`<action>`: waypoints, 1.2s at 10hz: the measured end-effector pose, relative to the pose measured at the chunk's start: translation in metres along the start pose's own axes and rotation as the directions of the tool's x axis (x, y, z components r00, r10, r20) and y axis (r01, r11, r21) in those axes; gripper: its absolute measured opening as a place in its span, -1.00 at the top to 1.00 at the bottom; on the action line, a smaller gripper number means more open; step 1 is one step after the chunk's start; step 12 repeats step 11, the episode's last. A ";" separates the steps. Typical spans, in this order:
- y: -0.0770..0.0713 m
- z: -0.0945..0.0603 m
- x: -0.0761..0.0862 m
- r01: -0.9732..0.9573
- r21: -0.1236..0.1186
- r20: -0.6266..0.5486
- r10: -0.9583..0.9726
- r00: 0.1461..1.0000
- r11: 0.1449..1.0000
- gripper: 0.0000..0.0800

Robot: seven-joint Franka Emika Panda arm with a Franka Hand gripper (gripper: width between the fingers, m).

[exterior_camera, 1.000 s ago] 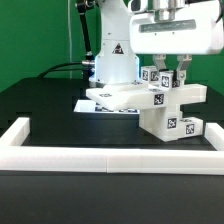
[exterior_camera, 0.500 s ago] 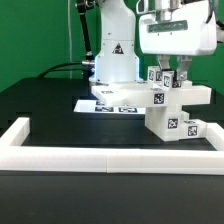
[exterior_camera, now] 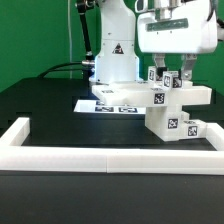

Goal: Assemble chair

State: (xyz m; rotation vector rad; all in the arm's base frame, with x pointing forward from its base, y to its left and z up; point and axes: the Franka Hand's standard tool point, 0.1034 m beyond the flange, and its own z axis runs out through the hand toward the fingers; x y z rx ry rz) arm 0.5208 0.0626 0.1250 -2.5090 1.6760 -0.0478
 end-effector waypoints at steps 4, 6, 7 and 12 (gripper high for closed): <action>0.002 -0.018 0.024 0.075 0.009 0.006 -0.075 0.997 0.997 -0.62; 0.000 -0.020 0.028 0.087 0.009 0.006 -0.087 0.996 0.996 -0.62; 0.000 -0.019 0.027 0.088 0.007 0.007 -0.088 0.996 0.996 -0.62; 0.001 -0.018 0.027 0.088 0.005 0.007 -0.088 0.996 0.996 -0.62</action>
Offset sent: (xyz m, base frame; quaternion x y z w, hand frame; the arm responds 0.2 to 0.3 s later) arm 0.0059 -0.0235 0.0217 -0.0034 -0.0285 -0.0295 0.9992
